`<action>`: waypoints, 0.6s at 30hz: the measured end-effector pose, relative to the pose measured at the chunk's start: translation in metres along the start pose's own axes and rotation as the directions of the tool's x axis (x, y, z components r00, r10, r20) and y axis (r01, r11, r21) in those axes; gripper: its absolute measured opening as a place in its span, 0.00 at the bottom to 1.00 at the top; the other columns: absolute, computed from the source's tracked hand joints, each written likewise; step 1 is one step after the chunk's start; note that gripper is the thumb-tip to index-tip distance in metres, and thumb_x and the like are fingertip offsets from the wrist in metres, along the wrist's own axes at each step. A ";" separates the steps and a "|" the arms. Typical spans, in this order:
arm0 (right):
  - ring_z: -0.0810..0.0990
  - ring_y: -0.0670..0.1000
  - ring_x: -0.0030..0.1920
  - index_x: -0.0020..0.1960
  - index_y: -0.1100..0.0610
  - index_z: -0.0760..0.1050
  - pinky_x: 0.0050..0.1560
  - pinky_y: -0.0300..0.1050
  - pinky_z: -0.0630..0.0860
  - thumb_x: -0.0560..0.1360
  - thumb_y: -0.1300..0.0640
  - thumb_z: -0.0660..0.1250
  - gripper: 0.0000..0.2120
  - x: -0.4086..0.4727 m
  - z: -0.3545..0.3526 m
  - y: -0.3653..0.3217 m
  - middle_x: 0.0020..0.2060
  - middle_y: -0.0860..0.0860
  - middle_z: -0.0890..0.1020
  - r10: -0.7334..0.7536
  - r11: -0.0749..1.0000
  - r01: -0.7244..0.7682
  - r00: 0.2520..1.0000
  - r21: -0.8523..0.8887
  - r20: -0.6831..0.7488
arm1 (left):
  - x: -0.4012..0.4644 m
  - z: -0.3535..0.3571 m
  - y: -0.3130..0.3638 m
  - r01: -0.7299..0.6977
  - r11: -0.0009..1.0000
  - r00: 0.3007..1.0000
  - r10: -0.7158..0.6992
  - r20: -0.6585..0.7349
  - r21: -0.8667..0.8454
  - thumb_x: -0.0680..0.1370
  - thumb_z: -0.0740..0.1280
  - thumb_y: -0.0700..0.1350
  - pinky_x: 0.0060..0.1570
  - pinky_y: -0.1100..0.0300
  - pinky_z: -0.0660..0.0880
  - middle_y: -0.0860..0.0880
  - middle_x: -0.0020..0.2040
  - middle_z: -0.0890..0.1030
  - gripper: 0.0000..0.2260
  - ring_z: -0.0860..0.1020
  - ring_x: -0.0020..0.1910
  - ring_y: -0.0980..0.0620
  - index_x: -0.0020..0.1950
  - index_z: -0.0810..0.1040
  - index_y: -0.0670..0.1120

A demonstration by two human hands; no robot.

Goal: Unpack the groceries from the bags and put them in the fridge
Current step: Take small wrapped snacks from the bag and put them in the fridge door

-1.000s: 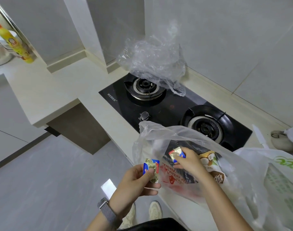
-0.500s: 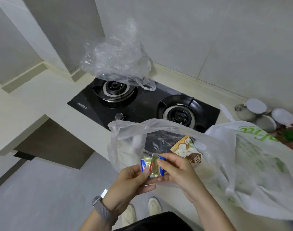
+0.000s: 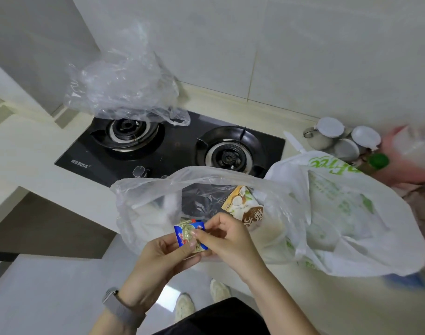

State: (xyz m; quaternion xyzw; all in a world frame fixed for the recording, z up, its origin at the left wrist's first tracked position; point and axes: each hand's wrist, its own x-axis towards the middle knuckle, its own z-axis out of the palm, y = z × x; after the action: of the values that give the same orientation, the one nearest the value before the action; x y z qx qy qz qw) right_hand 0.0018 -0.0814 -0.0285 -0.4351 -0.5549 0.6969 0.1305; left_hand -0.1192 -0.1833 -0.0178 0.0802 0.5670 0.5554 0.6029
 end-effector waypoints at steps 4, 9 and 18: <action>0.84 0.47 0.35 0.40 0.57 0.74 0.36 0.43 0.81 0.72 0.53 0.74 0.10 0.000 0.002 0.003 0.37 0.51 0.83 -0.032 0.997 0.034 0.999 -0.070 0.039 | 0.000 -0.002 0.000 -0.002 1.000 0.999 0.001 -0.036 -0.024 0.71 0.69 0.39 0.51 0.57 0.80 0.33 0.53 0.82 0.17 0.80 0.55 0.36 0.58 0.80 0.35; 0.82 0.44 0.38 0.42 0.53 0.77 0.41 0.46 0.80 0.74 0.39 0.65 0.16 0.015 -0.009 -0.005 0.36 0.46 0.83 0.020 0.977 0.006 0.993 -0.211 0.120 | -0.004 -0.009 0.004 0.006 0.999 0.994 -0.012 -0.110 -0.053 0.69 0.70 0.40 0.45 0.60 0.82 0.35 0.50 0.83 0.14 0.84 0.44 0.46 0.52 0.82 0.35; 0.77 0.53 0.56 0.63 0.55 0.75 0.58 0.45 0.74 0.80 0.59 0.59 0.14 0.146 0.019 0.004 0.59 0.53 0.79 0.092 0.655 0.056 0.984 -0.753 0.153 | -0.023 -0.023 0.012 -0.028 0.995 0.972 0.005 -0.235 -0.094 0.67 0.72 0.41 0.39 0.62 0.81 0.38 0.45 0.85 0.13 0.83 0.38 0.51 0.49 0.84 0.37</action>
State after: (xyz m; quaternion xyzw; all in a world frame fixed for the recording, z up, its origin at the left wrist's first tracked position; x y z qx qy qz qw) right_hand -0.0969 0.0021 -0.0994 -0.3915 -0.7990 0.4407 -0.1188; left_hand -0.1378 -0.2091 -0.0033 -0.0105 0.6059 0.5929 0.5303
